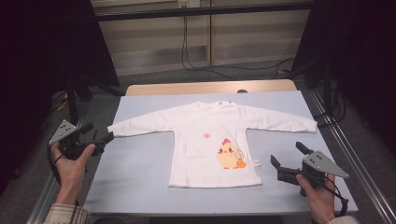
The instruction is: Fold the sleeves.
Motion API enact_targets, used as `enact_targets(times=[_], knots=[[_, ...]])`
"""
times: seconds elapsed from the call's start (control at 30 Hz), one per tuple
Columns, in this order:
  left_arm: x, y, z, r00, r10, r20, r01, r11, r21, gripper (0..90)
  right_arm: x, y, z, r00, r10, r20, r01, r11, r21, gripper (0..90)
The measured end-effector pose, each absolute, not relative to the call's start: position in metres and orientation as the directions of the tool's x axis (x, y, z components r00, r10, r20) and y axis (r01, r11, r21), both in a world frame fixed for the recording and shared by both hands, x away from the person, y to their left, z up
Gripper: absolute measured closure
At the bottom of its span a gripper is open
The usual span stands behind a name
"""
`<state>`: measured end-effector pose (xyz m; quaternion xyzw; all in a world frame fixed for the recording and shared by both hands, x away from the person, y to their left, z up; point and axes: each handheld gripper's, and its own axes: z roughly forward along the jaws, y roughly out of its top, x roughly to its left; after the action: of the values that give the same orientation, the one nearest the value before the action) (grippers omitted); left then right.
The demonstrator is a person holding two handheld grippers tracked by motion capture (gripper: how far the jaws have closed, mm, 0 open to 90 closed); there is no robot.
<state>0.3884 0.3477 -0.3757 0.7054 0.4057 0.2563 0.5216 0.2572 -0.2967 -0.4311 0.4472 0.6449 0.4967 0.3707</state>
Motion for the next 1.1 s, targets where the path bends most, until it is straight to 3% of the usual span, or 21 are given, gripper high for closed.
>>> enact_targets(times=[0.67, 1.1], knots=[[0.42, 0.364, -0.385, 0.495, 0.868, -0.05, 0.397, -0.174, 0.901, 3.5, 0.257, -0.296, -0.431, -0.332, 0.943, -0.035, 0.206, 0.108, 0.973, 2.1], [0.451, 0.388, -0.409, 0.442, 0.893, -0.083, 0.515, -0.177, 0.838, 5.8, 0.257, -0.296, -0.431, -0.331, 0.943, -0.043, 0.203, 0.115, 0.972, 2.0]])
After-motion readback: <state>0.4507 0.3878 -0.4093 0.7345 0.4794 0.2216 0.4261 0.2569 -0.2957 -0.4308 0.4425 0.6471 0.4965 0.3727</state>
